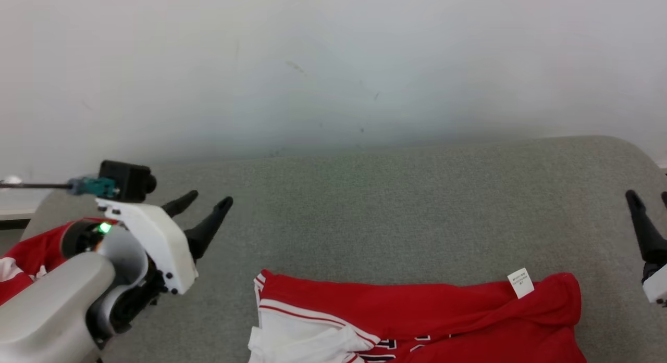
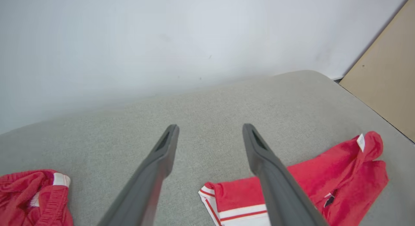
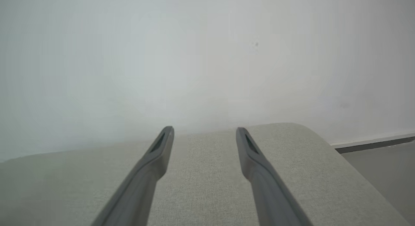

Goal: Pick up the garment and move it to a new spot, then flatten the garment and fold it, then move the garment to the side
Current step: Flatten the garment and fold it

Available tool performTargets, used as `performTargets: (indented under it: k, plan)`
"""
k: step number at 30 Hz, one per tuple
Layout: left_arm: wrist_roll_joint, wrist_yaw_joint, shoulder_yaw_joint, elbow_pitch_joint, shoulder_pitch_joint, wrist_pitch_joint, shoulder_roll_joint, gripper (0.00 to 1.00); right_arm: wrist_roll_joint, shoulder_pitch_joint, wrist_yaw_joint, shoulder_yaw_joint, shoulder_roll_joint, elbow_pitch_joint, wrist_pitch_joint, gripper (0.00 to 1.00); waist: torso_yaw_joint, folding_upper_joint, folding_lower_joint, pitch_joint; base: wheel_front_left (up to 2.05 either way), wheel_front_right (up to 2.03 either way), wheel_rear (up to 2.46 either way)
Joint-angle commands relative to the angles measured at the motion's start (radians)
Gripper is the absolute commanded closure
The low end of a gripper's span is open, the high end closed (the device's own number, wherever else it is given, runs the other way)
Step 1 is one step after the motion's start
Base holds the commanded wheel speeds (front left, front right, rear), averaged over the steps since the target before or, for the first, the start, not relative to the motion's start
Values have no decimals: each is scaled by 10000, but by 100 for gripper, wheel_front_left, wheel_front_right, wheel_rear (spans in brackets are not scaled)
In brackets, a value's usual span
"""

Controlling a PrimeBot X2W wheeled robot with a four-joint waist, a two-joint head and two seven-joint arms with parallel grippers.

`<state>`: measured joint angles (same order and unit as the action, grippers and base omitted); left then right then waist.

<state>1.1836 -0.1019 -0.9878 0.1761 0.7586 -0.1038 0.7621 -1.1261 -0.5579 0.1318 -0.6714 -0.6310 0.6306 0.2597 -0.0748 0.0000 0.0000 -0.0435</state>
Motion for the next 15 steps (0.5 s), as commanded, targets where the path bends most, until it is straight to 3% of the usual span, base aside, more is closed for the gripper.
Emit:
performTargets:
  k: [1,4,7,12,15]
  plan:
    - [-377,-149,45,-63,-166,284,124,0,228,133,-23,418,32,-23,62,0,29,0,0,-19,0,0,0]
    - [-511,-915,458,-233,-898,1822,76,0,1445,1272,-23,2378,753,-471,49,0,161,0,0,-39,0,0,0]
    - [-299,-1394,927,-431,-1693,2999,55,0,2782,2448,-23,4333,1505,-1358,53,0,245,0,0,-10,0,0,0]
    - [-383,-1826,1780,-706,-3052,3648,-78,0,4438,4270,-23,6399,2883,-3030,54,0,346,0,0,78,0,0,0]
    - [-1110,-1955,2970,-1005,-3768,3684,-480,0,5162,5015,-23,7020,3434,-3806,56,0,392,0,0,127,0,0,0]
